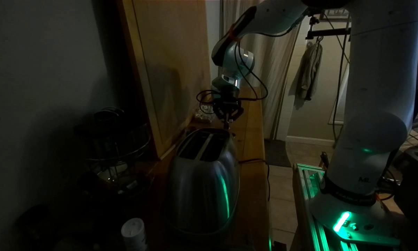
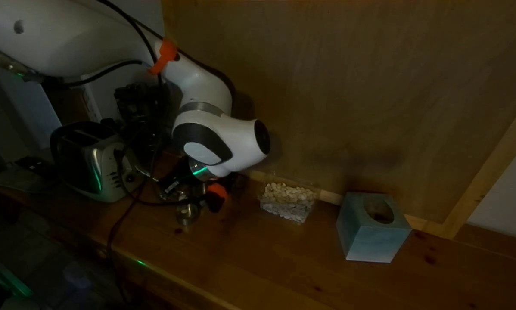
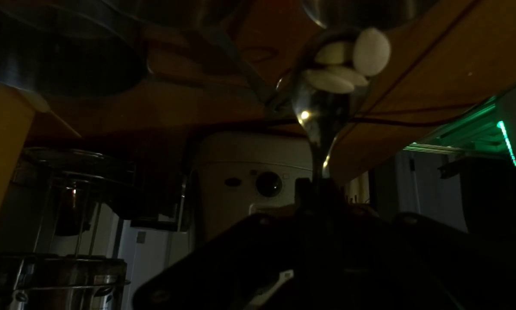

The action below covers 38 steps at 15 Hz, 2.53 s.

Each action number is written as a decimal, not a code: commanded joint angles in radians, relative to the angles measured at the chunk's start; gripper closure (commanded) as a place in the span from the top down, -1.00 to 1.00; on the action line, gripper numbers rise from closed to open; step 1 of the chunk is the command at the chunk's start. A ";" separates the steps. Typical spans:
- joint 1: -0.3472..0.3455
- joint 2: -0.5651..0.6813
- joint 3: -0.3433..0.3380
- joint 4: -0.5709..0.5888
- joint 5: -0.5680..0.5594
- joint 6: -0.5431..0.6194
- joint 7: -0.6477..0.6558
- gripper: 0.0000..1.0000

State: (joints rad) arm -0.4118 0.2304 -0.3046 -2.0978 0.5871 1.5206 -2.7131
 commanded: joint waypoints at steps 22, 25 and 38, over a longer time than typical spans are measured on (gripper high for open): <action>-0.080 0.176 0.009 0.142 0.068 -0.130 -0.001 -0.96; -0.083 0.185 0.015 0.148 0.062 -0.152 -0.005 -0.96; -0.080 0.170 0.011 0.131 0.053 -0.130 -0.003 -0.96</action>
State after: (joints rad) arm -0.4810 0.4037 -0.2962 -1.9776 0.6342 1.3874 -2.7095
